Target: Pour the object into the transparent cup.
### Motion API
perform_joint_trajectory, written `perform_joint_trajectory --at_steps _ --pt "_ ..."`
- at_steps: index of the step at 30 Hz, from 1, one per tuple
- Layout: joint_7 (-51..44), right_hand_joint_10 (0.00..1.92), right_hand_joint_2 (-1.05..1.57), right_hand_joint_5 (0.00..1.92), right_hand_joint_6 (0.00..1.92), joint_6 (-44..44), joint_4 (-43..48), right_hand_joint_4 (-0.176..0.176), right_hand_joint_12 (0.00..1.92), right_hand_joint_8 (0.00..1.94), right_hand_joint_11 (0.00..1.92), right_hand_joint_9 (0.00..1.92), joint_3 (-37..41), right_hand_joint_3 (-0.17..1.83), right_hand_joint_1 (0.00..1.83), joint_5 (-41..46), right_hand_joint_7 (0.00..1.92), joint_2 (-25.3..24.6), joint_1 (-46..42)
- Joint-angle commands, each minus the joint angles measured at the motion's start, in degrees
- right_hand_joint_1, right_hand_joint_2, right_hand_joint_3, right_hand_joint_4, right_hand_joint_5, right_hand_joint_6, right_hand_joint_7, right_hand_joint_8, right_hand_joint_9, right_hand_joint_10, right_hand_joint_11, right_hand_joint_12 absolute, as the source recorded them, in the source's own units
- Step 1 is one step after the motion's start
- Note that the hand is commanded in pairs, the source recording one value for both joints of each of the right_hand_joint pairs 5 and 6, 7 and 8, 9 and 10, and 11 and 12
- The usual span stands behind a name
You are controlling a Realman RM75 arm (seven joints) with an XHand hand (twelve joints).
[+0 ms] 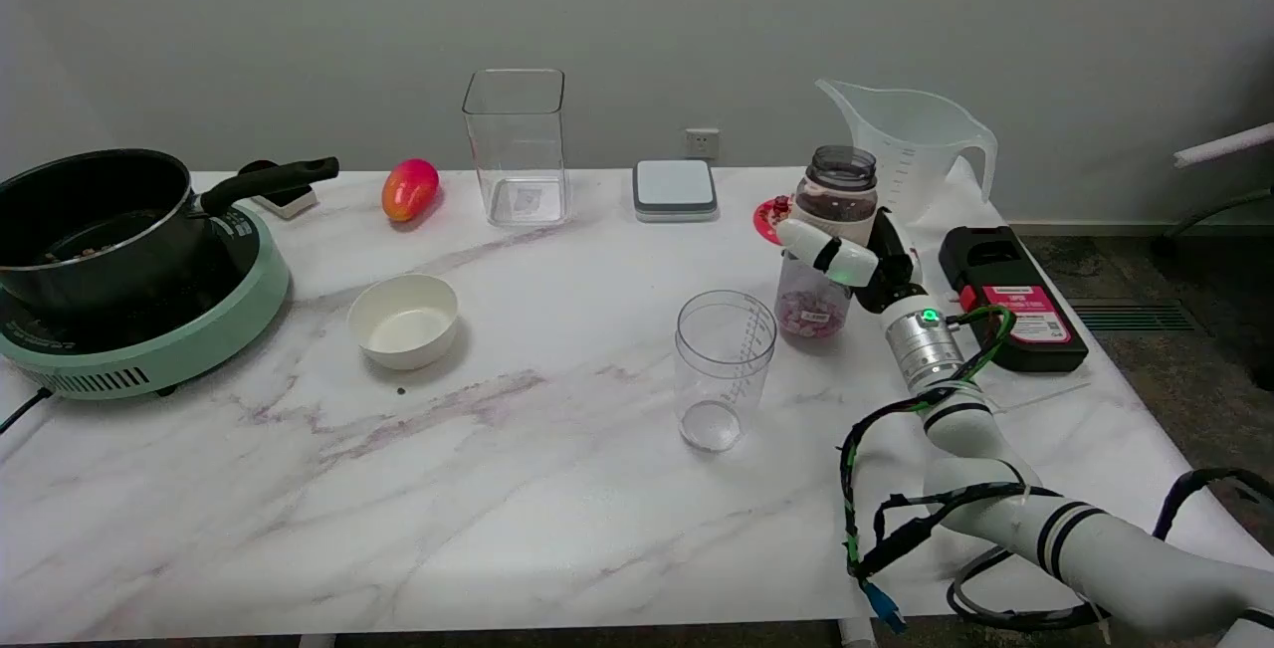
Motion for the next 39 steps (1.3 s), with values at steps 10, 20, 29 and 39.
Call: perform_joint_trajectory --at_steps 10,20,29,39 --pt "-6.54 1.61 1.57 1.58 1.58 3.39 26.08 0.000 1.41 1.77 1.41 1.61 12.56 0.36 1.17 -0.32 1.77 8.66 -17.96" --pt "-33.98 1.63 1.57 1.58 1.58 -4.25 38.18 0.000 1.44 1.78 1.44 1.63 17.92 0.37 1.18 2.90 1.78 6.04 -25.95" --pt "-59.84 1.62 1.57 1.55 1.55 -1.58 45.93 0.000 1.44 1.77 1.44 1.62 19.23 0.41 1.19 6.28 1.77 3.94 -31.37" --pt "-75.43 1.58 1.48 1.49 1.49 7.23 51.06 0.000 1.38 1.74 1.38 1.58 18.94 0.50 1.24 2.00 1.74 5.26 -36.43"
